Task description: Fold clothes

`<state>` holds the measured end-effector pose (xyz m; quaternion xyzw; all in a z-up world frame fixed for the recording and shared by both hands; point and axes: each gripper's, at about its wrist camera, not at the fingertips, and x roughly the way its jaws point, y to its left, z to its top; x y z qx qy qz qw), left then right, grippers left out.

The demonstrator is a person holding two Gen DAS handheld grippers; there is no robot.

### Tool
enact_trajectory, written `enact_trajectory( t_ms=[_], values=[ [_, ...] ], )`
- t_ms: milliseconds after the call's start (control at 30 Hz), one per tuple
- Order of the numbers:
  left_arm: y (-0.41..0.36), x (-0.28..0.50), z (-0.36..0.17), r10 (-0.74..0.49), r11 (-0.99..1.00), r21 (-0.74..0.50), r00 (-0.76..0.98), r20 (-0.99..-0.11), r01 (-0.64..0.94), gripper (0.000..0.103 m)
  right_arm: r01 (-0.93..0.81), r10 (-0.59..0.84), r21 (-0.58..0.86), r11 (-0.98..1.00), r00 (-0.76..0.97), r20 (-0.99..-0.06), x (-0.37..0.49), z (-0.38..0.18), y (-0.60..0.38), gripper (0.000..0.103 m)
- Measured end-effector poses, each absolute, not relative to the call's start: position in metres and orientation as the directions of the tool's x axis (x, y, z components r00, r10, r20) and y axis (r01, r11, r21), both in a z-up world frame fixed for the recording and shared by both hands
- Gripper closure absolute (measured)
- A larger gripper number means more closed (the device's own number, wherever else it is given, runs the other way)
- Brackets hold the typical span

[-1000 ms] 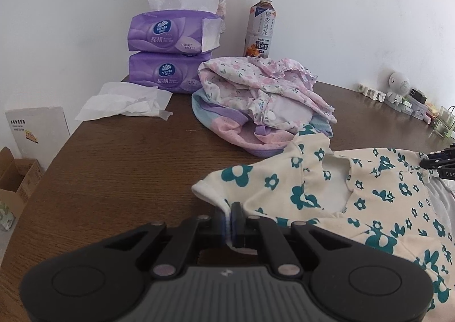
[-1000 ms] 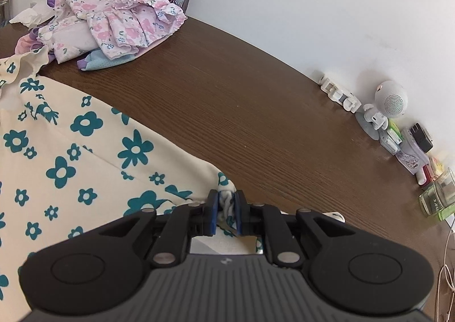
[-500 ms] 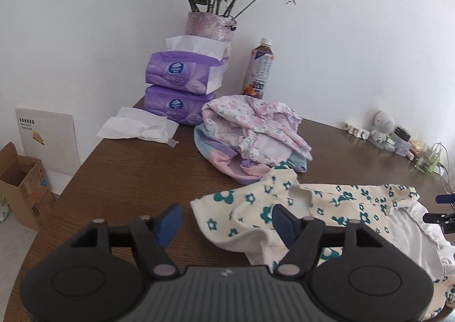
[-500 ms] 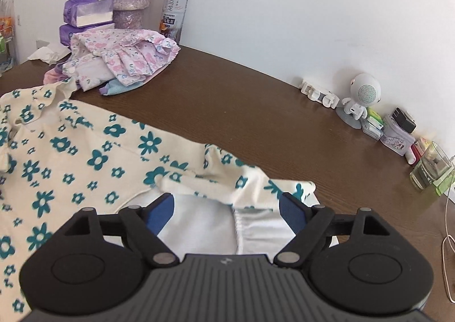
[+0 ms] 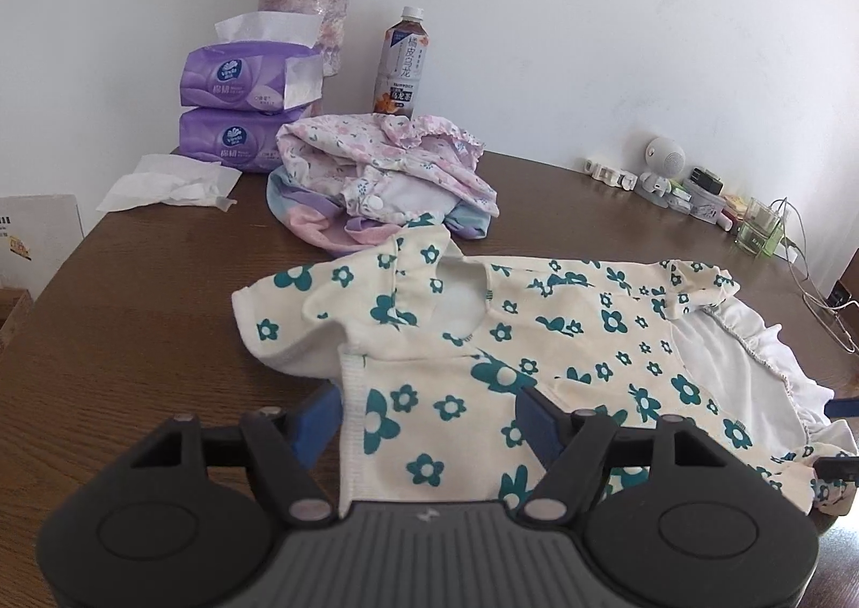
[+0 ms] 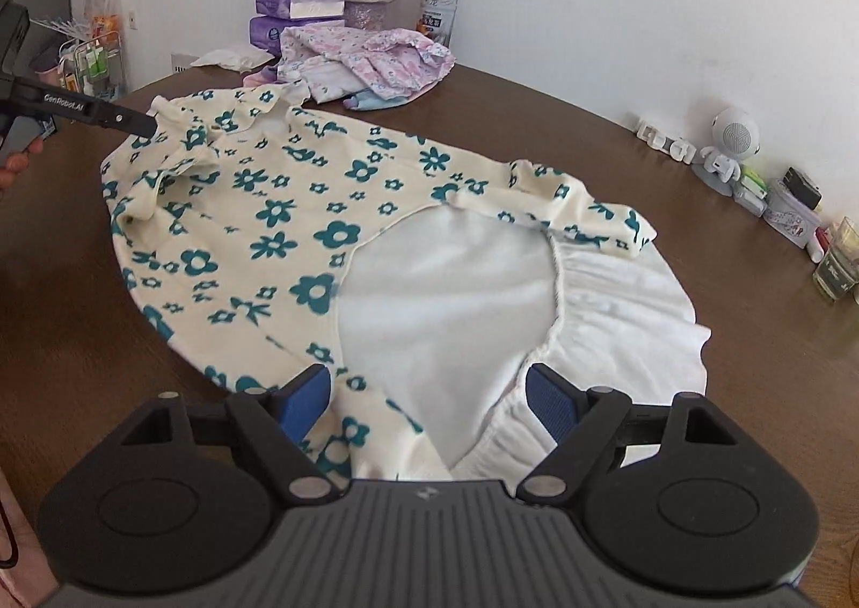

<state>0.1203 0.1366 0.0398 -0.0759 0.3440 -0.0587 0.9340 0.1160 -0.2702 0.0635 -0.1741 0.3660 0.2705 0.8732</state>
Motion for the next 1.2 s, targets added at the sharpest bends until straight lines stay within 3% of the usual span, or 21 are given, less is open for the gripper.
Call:
enact_trajectory(
  t_ms=[200,300,367,400,567,800,967,1100,1167,1200],
  values=[
    [0.134,0.129,0.032,-0.144,0.985,-0.168,0.740,-0.657,0.042,0.039,-0.599,0.386,-0.023,0.801,0.546,-0.743,0.110,0.049,-0.274,0.061],
    [0.132,0.130,0.032,-0.148,0.985,-0.163,0.740,-0.656,0.053,0.059,-0.597,0.397,-0.003,0.802,0.537,-0.745,0.108,0.047,-0.274,0.073],
    [0.132,0.128,0.033,-0.153,0.985,-0.158,0.742,-0.652,0.064,0.095,-0.598,0.395,-0.004,0.801,0.534,-0.748,0.108,0.046,-0.272,0.080],
    [0.132,0.126,0.034,-0.155,0.986,-0.154,0.746,-0.648,0.070,0.100,-0.599,0.394,-0.004,0.801,0.532,-0.749,0.108,0.046,-0.271,0.082],
    [0.140,0.103,0.047,-0.191,0.980,-0.157,0.785,-0.590,0.121,0.101,-0.586,0.379,-0.012,0.810,0.538,-0.753,0.107,0.046,-0.267,0.091],
    [0.174,0.061,0.068,-0.252,0.964,-0.210,0.823,-0.509,0.165,0.102,-0.560,0.376,0.008,0.828,0.545,-0.749,0.105,0.044,-0.270,0.092],
    [0.190,0.045,0.064,-0.239,0.964,-0.230,0.819,-0.521,0.135,0.101,-0.545,0.370,0.010,0.838,0.555,-0.745,0.102,0.043,-0.269,0.092],
    [0.183,0.057,0.059,-0.233,0.966,-0.228,0.804,-0.547,0.125,0.080,-0.535,0.367,0.016,0.845,0.558,-0.745,0.103,0.042,-0.267,0.091],
    [0.173,0.071,0.057,-0.216,0.972,-0.203,0.799,-0.562,0.119,0.058,-0.531,0.362,0.012,0.847,0.560,-0.745,0.102,0.042,-0.266,0.090],
    [0.168,0.079,0.055,-0.207,0.975,-0.190,0.796,-0.569,0.118,0.056,-0.530,0.361,0.012,0.848,0.561,-0.745,0.102,0.041,-0.266,0.090]
  ],
)
